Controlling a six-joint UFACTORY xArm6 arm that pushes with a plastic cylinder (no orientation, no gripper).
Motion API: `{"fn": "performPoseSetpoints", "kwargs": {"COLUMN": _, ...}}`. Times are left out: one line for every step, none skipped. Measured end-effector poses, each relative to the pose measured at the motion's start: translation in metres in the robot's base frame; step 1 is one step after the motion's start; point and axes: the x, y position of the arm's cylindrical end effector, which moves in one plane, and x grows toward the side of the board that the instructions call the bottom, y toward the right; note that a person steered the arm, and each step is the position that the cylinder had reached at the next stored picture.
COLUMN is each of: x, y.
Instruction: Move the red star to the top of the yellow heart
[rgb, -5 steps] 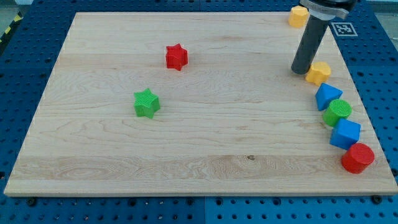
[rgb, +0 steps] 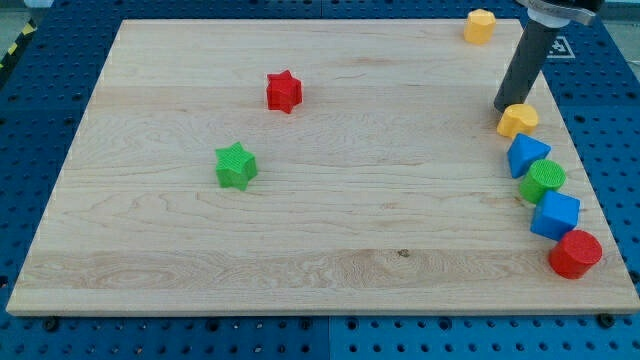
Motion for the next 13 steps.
{"fn": "performPoseSetpoints", "kwargs": {"x": 0.0, "y": 0.028}}
{"fn": "performPoseSetpoints", "kwargs": {"x": 0.0, "y": 0.039}}
{"fn": "performPoseSetpoints", "kwargs": {"x": 0.007, "y": 0.039}}
{"fn": "performPoseSetpoints", "kwargs": {"x": 0.012, "y": 0.038}}
{"fn": "performPoseSetpoints", "kwargs": {"x": 0.015, "y": 0.037}}
{"fn": "performPoseSetpoints", "kwargs": {"x": 0.015, "y": 0.033}}
{"fn": "performPoseSetpoints", "kwargs": {"x": 0.016, "y": 0.029}}
{"fn": "performPoseSetpoints", "kwargs": {"x": 0.026, "y": 0.018}}
{"fn": "performPoseSetpoints", "kwargs": {"x": 0.022, "y": 0.017}}
{"fn": "performPoseSetpoints", "kwargs": {"x": -0.037, "y": -0.003}}
{"fn": "performPoseSetpoints", "kwargs": {"x": -0.06, "y": -0.093}}
{"fn": "performPoseSetpoints", "kwargs": {"x": -0.068, "y": -0.196}}
{"fn": "performPoseSetpoints", "kwargs": {"x": -0.069, "y": -0.294}}
